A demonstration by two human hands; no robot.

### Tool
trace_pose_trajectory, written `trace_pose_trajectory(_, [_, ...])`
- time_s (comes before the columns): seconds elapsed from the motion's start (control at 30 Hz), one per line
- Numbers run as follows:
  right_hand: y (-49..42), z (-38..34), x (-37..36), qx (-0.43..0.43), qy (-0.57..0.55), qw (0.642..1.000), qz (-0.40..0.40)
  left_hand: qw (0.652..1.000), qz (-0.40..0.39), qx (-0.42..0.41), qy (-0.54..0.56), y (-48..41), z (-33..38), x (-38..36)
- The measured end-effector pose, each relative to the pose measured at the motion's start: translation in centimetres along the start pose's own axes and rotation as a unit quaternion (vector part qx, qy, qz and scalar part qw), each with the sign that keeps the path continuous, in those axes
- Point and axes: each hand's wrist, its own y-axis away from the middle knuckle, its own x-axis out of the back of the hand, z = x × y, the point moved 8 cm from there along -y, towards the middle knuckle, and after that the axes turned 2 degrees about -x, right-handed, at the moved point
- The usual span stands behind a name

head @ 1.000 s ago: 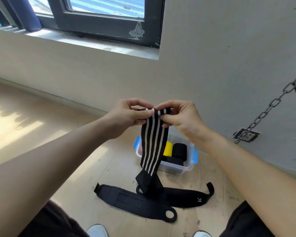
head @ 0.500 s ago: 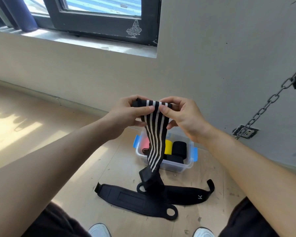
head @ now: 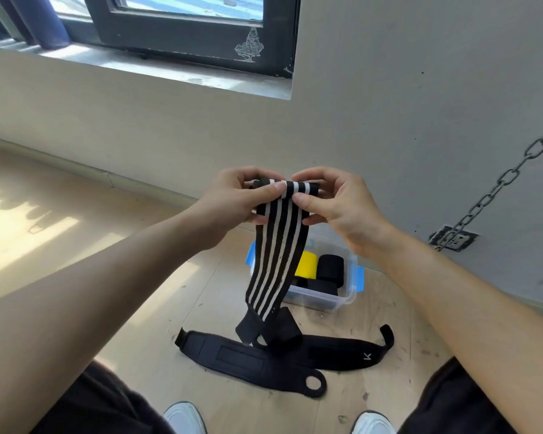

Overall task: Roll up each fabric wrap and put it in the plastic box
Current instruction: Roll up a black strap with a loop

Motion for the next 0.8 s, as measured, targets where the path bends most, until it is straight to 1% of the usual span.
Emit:
trace_pose_trajectory(0.13, [-0.1, 0.5, -0.2, -0.053, -0.026, 0.998, -0.013, 1.000, 0.018, -0.020, 0.010, 0.3, 0.5, 0.4])
trace_pose_trajectory(0.2, [-0.1, 0.6, -0.5, -0.066, -0.025, 0.997, -0.020, 0.999, 0.024, -0.030, 0.016, 0.4, 0.8, 0.3])
trace_pose_trajectory(0.4, [0.2, 0.4, -0.4, -0.053, -0.023, 0.998, -0.001, 0.999, 0.016, -0.047, 0.019, 0.7, 1.2, 0.0])
trace_pose_trajectory(0.47, [0.2, 0.3, -0.4, -0.049, -0.028, 0.998, -0.008, 0.999, 0.012, -0.035, 0.023, 0.6, 1.1, -0.1])
trace_pose_trajectory(0.63, [0.4, 0.0, -0.3, -0.033, -0.070, 0.997, -0.012, 0.999, -0.001, 0.044, 0.012, 0.5, 0.0, 0.0])
trace_pose_trajectory(0.73, [0.4, -0.1, -0.3, -0.025, -0.078, 0.996, -0.017, 0.998, -0.013, 0.058, 0.006, 0.6, -0.1, -0.1])
trace_pose_trajectory(0.8, [0.4, -0.1, -0.4, -0.023, -0.077, 0.997, -0.020, 0.998, -0.004, 0.055, -0.001, 0.7, 0.0, 0.0])
